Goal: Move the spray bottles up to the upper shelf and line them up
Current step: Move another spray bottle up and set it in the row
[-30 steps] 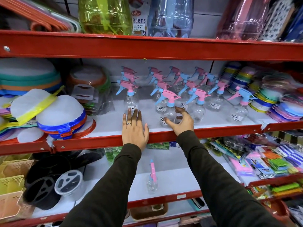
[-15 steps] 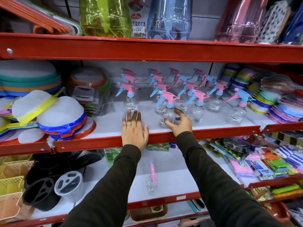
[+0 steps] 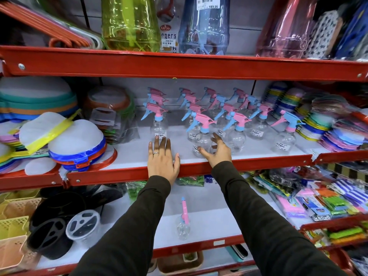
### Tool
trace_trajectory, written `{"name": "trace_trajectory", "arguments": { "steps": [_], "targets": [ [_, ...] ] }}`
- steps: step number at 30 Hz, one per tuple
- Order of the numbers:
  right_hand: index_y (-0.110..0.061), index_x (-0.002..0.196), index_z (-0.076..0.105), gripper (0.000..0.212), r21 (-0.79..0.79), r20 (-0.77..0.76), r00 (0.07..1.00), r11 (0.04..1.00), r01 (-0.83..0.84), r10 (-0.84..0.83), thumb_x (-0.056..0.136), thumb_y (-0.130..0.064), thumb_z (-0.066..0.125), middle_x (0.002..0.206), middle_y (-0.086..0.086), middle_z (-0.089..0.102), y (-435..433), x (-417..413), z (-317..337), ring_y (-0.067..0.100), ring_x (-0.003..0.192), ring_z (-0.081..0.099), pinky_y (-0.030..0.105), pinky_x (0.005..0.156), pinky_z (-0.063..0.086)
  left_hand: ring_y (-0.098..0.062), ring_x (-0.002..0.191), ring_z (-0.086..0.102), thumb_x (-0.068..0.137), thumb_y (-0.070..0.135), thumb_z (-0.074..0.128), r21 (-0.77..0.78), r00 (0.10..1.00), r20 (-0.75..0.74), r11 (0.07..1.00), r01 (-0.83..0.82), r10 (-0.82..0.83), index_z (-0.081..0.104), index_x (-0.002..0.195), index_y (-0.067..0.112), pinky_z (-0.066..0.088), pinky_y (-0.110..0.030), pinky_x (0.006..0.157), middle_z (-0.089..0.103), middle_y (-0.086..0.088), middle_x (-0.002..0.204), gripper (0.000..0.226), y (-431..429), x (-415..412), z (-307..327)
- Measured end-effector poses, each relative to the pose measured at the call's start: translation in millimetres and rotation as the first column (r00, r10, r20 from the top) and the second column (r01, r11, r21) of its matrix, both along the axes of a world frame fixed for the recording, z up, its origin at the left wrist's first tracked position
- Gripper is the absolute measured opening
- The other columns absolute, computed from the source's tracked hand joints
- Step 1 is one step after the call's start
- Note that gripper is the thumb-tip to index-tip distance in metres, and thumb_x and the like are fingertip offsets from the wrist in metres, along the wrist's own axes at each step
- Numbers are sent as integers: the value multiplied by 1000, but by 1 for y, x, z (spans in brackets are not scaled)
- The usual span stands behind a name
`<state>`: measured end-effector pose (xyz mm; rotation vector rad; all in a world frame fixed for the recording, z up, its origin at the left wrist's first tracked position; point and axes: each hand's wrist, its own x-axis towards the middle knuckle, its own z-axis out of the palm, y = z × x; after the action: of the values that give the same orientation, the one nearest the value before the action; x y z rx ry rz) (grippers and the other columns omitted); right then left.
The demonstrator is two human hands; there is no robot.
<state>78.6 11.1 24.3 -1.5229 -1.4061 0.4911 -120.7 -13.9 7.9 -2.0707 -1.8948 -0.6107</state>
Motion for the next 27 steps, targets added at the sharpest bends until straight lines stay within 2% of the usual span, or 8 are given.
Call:
{"name": "trace_trajectory", "arguments": {
  "steps": [3,6,10,14,18,21,24,27],
  "targets": [
    [-20,145,40,87,53,-37,999,999,7,-5,73,-47,80,140,5,52,-9,4,1,26,124,52,45,105,46,-29,155,2,99,49,16,-7,1000,-9,1000,16,-16,21,156,6,-5,-45,125,19,-13,165,71,-1,-2,0],
    [-24,134,51,70,202,-19,995,974,101,-100,73,-46,79,126,1,57,-25,4,-7,24,119,49,46,104,42,-28,155,2,99,52,14,11,999,-16,999,47,-47,19,156,8,-5,-45,125,18,-11,165,73,-4,-11,-1],
    [-34,115,59,49,363,-13,966,899,246,-259,70,-43,75,103,-10,52,-53,2,-30,14,99,48,35,89,34,-29,154,10,99,49,18,62,998,-20,996,60,-59,26,155,10,2,-47,125,26,-11,163,69,-10,-40,-2],
    [-26,100,54,38,346,-97,961,897,276,-258,67,-32,72,96,-9,51,-75,-1,-76,13,93,47,41,92,37,-32,152,19,98,44,24,132,997,60,991,31,-39,37,150,8,7,-49,124,38,-14,157,64,-14,-73,-3],
    [-24,93,53,35,131,-76,986,979,155,-146,66,-15,73,95,0,53,-93,-5,-140,20,91,48,46,88,45,-34,150,22,99,41,28,136,999,40,990,-27,22,41,147,6,4,-46,124,44,-17,152,61,-12,-90,-4],
    [-24,101,58,45,-199,-26,998,979,49,-55,64,-9,79,106,2,52,-103,-13,-181,27,104,51,39,90,46,-35,150,22,99,40,30,131,999,34,991,-32,27,42,147,7,4,-46,124,44,-17,152,60,-7,-91,-6],
    [-27,127,51,75,-607,49,996,794,-33,79,61,-21,87,123,6,47,-108,-24,-206,31,124,45,31,99,40,-36,150,20,99,39,31,150,999,27,988,-45,42,42,147,9,1,-45,124,43,-16,153,57,-2,-90,-7],
    [-26,138,47,96,-720,66,984,690,-68,166,54,-36,92,132,7,50,-108,-41,-218,29,126,52,33,105,43,-36,151,17,99,38,33,162,998,24,985,-55,52,40,148,9,-3,-44,124,40,-15,155,57,0,-91,-9]
  ]
}}
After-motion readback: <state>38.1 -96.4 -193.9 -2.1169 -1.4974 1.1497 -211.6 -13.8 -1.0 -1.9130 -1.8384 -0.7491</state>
